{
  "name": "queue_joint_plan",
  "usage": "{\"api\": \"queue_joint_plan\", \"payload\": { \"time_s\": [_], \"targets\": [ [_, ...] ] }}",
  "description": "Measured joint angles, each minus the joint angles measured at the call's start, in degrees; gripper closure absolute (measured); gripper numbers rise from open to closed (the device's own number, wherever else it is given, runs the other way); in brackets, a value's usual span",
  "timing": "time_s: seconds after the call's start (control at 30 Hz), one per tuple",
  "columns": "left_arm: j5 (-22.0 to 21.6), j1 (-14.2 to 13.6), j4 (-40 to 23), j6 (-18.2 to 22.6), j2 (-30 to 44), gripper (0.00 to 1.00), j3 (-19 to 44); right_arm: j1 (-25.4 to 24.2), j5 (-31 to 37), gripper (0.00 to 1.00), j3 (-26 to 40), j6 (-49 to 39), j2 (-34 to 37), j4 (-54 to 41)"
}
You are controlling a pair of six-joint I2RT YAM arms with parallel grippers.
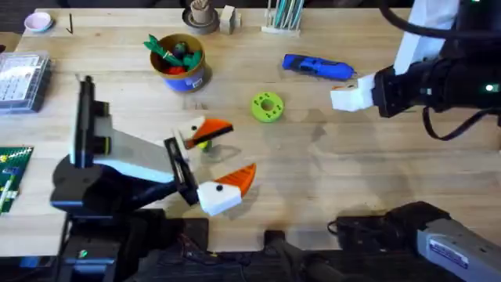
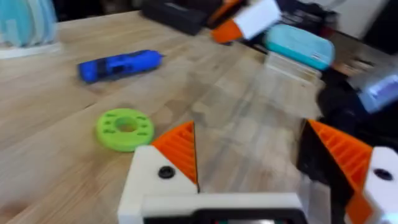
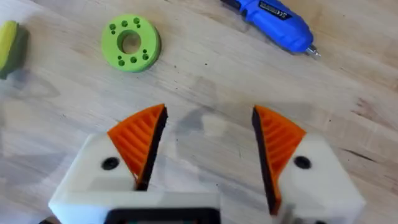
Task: Pick up the gripper from the table and insert it into the empty holder that is missing its gripper. Then pick up a screw, insert it into the mounting hole, and use the screwdriver to tighten it. Finally, clean up the table by picking up the vegetable and placing it into the bucket.
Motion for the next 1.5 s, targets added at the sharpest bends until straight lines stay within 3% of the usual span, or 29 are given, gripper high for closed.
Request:
{"api": "queue_joint_plan", "payload": {
  "time_s": [0.3, 0.63, 0.87, 1.07, 1.23, 1.5],
  "targets": [
    [-23.7, 0.0, -29.3, -2.9, 2.5, 0.007, 18.7, 0.0, 0.0, 0.14, 0.0, 0.0, 0.0, 0.1],
    [-40.6, 0.0, -50.5, -2.7, 26.9, 0.005, 37.2, 0.0, 0.0, 0.14, 0.0, 0.0, 0.0, 0.1],
    [-45.0, 0.0, -50.0, -3.2, 43.4, 0.008, 40.9, 0.0, 0.0, 0.14, 0.0, 0.0, 0.0, 0.1],
    [-45.1, 0.0, -49.3, -8.0, 54.8, 0.007, 40.9, 0.0, 0.0, 0.14, 0.0, 0.0, 0.0, 0.1],
    [-45.2, -0.2, -45.1, -9.4, 63.0, 0.006, 40.9, 0.0, 0.0, 0.14, 0.0, 0.0, 0.0, 0.1],
    [-48.6, -4.4, -37.2, -13.3, 71.2, 0.006, 40.9, 0.0, 0.0, 0.14, 0.0, -0.1, 0.0, 0.1]
  ]
}}
